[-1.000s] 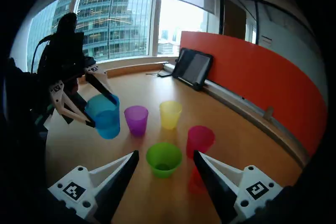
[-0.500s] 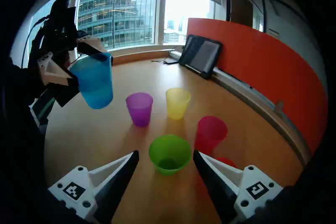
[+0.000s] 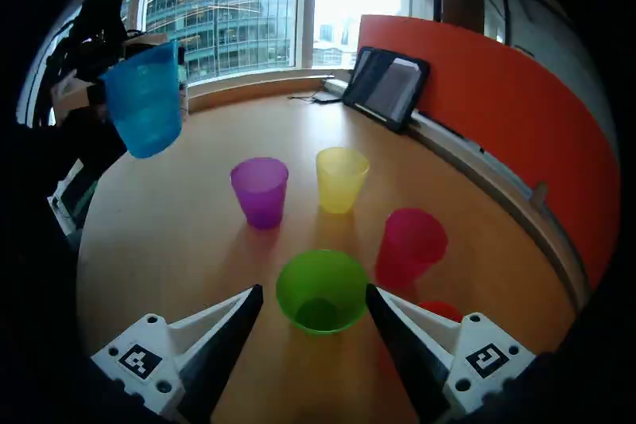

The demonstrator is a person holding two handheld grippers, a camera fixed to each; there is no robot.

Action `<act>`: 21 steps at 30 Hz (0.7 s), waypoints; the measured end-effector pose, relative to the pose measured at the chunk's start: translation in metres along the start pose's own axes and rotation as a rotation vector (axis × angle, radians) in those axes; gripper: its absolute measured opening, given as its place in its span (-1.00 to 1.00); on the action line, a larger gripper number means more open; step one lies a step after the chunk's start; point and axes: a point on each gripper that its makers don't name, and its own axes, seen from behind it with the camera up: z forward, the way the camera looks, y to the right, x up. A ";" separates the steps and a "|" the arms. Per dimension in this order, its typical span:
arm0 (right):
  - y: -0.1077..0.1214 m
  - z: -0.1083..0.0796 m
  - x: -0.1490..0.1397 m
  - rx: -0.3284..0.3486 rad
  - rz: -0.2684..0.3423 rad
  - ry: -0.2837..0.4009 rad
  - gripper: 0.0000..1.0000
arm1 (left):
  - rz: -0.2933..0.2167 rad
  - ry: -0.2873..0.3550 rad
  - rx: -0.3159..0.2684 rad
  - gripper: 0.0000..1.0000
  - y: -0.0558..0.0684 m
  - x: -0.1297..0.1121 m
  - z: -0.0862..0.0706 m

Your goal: Pour water

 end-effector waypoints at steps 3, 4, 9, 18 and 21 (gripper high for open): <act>0.003 0.003 0.001 -0.008 -0.001 -0.002 1.00 | -0.006 0.006 0.002 0.79 0.000 0.002 -0.002; 0.004 0.004 0.001 -0.011 -0.001 -0.002 1.00 | -0.007 0.007 0.004 0.79 -0.001 0.003 -0.003; 0.006 0.006 0.003 -0.016 0.004 -0.002 1.00 | -0.005 0.008 0.010 0.79 -0.002 0.002 -0.007; 0.011 0.006 0.000 -0.038 -0.014 -0.016 1.00 | -0.002 0.002 0.014 0.79 -0.003 -0.002 -0.006; 0.012 0.006 -0.001 -0.043 -0.016 -0.017 1.00 | -0.003 0.000 0.014 0.79 -0.004 -0.002 -0.006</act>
